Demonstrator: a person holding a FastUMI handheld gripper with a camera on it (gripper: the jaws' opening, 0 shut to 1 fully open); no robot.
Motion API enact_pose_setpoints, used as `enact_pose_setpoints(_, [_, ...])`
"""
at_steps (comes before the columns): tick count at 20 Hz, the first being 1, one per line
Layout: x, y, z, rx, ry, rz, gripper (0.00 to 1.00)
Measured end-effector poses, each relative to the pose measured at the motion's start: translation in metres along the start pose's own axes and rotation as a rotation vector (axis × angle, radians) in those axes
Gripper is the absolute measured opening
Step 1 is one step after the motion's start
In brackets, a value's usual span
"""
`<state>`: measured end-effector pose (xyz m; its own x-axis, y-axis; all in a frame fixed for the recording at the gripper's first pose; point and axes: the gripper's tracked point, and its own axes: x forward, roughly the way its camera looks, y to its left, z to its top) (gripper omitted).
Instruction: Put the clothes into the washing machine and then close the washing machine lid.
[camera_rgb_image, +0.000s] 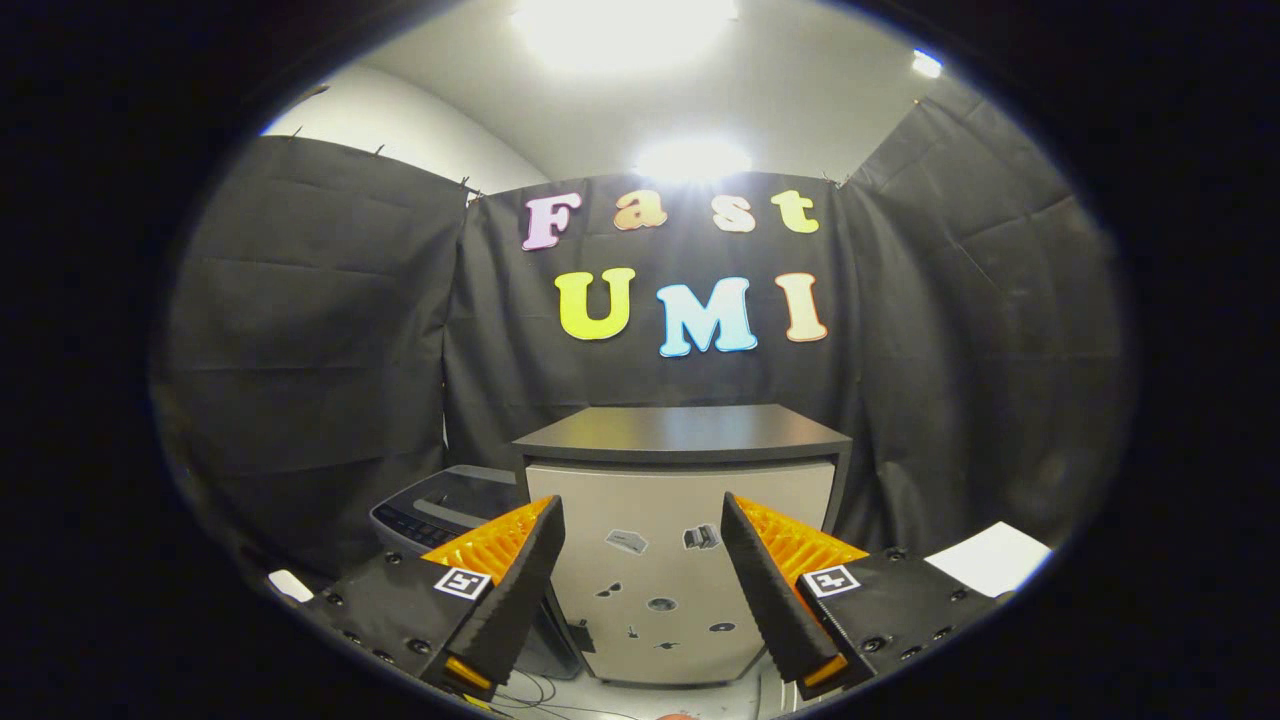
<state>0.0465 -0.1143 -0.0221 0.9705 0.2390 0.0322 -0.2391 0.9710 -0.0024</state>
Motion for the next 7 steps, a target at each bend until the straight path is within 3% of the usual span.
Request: enact_pose_setpoints(7, [0.003,0.012,0.009,-0.009,-0.014,0.045,0.98])
